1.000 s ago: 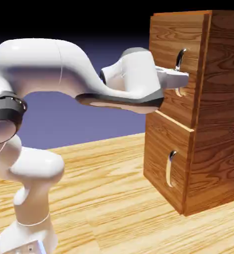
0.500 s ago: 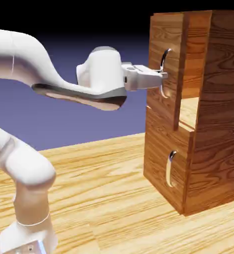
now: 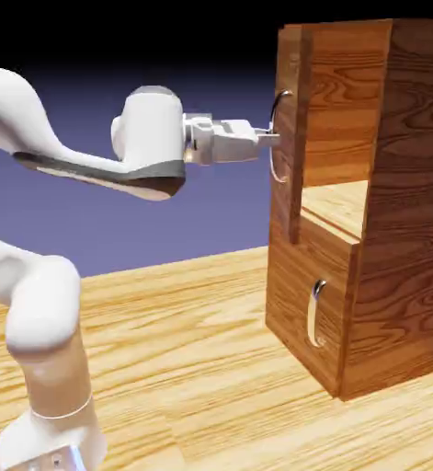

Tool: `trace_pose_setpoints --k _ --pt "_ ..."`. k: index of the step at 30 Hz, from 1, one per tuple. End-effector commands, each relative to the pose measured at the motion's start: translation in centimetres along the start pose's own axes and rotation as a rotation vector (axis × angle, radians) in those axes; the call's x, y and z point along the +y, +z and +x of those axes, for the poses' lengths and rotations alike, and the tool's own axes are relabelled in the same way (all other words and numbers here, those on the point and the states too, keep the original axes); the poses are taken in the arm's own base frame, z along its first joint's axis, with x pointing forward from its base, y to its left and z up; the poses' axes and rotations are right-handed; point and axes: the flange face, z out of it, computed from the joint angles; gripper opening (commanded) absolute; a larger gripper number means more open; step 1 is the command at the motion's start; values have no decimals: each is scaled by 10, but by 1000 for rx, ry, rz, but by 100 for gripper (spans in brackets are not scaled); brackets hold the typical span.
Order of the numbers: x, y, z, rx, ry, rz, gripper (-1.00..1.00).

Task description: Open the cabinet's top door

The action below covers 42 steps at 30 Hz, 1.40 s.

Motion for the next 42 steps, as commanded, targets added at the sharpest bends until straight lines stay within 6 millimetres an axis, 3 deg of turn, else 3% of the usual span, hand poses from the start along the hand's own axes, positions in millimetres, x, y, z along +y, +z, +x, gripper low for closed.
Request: trace_pose_setpoints --k 1,14,27,34,42 --pt "-2 -4 -2 11 1 -11 -100" --pt "-37 -68 -37 204 1 -204 -100" --pt "-98 -127 -98 453 1 -454 -100" --pt "-139 -146 -139 599 1 -600 -100" --pt "-181 -153 -181 741 0 -741 -100"
